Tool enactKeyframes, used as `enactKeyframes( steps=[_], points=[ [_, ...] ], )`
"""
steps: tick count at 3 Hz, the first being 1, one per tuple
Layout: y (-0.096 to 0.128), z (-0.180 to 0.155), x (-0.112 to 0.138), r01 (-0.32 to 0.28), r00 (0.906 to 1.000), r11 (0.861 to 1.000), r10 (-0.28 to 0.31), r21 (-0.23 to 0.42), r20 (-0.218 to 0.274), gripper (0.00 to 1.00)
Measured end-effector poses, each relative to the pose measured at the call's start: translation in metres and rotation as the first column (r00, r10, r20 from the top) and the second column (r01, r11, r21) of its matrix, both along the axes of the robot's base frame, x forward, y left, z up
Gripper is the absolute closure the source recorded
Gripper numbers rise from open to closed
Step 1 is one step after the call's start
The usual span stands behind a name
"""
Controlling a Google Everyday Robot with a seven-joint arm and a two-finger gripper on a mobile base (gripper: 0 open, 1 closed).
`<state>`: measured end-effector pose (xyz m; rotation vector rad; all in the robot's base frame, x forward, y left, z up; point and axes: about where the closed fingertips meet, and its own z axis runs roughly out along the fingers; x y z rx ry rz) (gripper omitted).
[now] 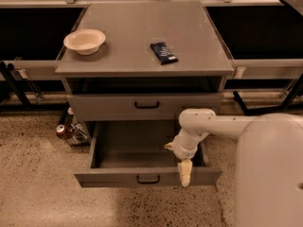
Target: Open middle drawer
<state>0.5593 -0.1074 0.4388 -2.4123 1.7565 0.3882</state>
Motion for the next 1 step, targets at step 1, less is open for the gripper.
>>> enactKeyframes(
  steps=[1],
  points=[
    [-0.0175,0.0182,-0.0032,0.008,0.9986,0.999,-0.011,0.04,0.051,0.0]
  ],
)
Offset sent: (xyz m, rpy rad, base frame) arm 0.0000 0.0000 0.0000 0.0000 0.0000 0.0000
